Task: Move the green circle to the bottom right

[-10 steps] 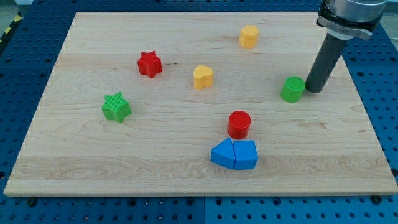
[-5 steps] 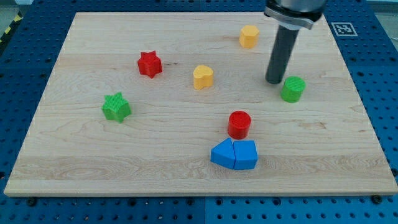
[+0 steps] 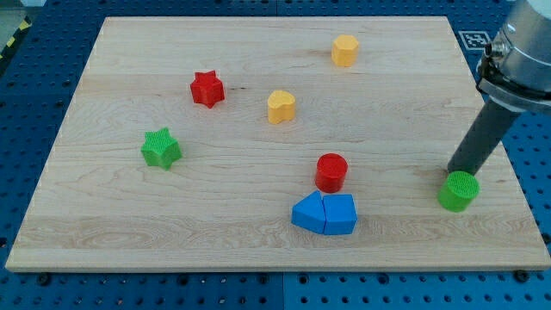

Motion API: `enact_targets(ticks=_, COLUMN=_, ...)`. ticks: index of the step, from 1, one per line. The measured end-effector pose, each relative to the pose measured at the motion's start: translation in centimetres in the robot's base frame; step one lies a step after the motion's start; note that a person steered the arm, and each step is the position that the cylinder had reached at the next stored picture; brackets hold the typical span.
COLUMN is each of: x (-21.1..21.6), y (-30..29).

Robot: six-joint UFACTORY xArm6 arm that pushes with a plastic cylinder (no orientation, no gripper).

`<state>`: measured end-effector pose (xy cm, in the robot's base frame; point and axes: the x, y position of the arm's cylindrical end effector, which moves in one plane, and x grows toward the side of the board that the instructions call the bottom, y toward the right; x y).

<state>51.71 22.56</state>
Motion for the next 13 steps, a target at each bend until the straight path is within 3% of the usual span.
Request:
enact_targets(ticks=4, x=3.0, y=-3.9)
enact_targets(ticks=6, x=4.1, y=-8.6)
enact_targets(ticks=11, x=6.4, y=-3.7)
enact_targets(ticks=13, x=6.2, y=-16.1)
